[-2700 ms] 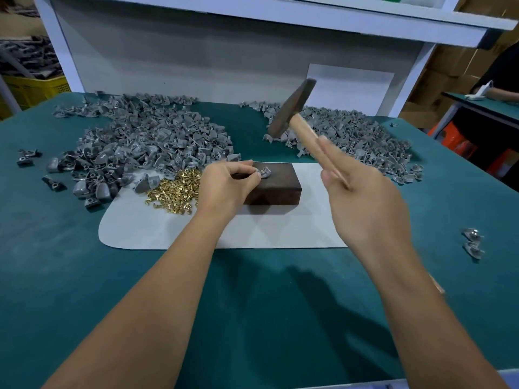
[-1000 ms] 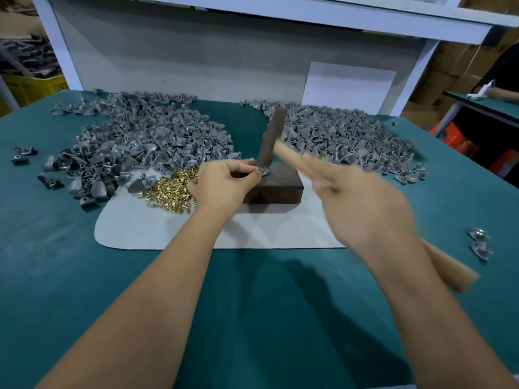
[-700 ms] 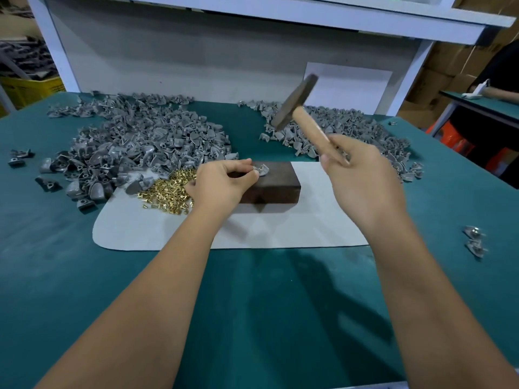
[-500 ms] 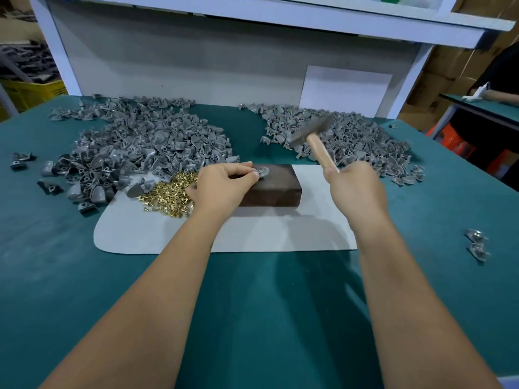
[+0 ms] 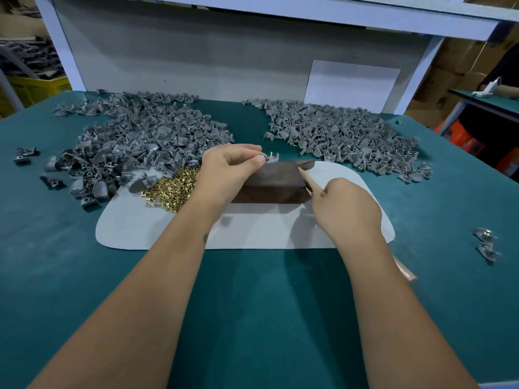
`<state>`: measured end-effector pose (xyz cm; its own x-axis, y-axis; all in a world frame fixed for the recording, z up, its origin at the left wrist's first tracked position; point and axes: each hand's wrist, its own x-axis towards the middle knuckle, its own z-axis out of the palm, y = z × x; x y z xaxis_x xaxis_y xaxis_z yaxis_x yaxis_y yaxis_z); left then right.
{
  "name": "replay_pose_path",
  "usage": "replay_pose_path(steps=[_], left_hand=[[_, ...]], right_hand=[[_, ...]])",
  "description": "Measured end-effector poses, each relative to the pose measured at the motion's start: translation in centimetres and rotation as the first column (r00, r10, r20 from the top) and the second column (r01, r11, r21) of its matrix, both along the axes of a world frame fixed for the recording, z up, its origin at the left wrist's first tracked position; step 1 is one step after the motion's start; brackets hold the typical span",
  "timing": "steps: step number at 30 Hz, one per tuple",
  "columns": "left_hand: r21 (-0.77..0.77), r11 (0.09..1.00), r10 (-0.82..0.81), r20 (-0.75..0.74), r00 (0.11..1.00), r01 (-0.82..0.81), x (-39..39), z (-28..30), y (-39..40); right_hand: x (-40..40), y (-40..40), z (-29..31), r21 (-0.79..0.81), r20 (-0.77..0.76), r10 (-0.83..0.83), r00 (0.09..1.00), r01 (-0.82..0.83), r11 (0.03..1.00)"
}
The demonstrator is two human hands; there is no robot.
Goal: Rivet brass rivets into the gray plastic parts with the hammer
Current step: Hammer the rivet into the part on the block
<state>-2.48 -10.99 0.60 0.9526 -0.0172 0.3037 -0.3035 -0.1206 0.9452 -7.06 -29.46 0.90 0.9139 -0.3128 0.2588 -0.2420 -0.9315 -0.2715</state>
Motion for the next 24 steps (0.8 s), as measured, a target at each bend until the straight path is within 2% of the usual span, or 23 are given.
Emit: replay_pose_path(steps=[7, 9, 12, 15, 17, 20, 22, 24], left_hand=[[-0.051, 0.998, -0.032, 0.043, 0.999, 0.034, -0.1, 0.0, 0.0], [-0.051, 0.998, -0.031, 0.037, 0.999, 0.033, -0.2, 0.1, 0.0], [-0.058, 0.998, -0.032, 0.025, 0.999, 0.034, -0.3, 0.4, 0.0], [-0.063, 0.997, -0.038, 0.026, 0.999, 0.040, -0.5, 0.5, 0.0], [-0.059, 0.997, -0.050, 0.041, 0.998, 0.053, -0.6, 0.6, 0.0], [-0.013, 0.999, -0.038, 0.077, 0.996, 0.039, -0.4, 0.4, 0.0], [0.036, 0.999, -0.012, 0.112, 0.994, 0.008, -0.3, 0.2, 0.0], [0.075, 0.997, 0.021, 0.174, 0.984, -0.035, -0.2, 0.1, 0.1]], right_hand=[[0.1, 0.0, 0.1, -0.065, -0.014, -0.043, 0.999, 0.042, 0.997], [0.1, 0.3, 0.2, -0.058, 0.114, 0.005, 0.994, 0.002, 0.998], [0.0, 1.0, 0.4, 0.117, 0.383, 0.118, 0.916, -0.175, 0.978], [-0.2, 2.0, 0.5, 0.367, 0.472, 0.182, 0.863, -0.380, 0.849], [-0.2, 2.6, 0.6, 0.532, 0.491, 0.184, 0.852, -0.460, 0.711], [0.4, 3.4, 1.1, 0.728, 0.470, 0.174, 0.865, -0.492, 0.478], [1.0, 3.8, 1.6, 0.788, 0.462, 0.201, 0.864, -0.504, 0.353], [1.5, 4.0, 2.2, 0.780, 0.482, 0.224, 0.847, -0.531, 0.330]])
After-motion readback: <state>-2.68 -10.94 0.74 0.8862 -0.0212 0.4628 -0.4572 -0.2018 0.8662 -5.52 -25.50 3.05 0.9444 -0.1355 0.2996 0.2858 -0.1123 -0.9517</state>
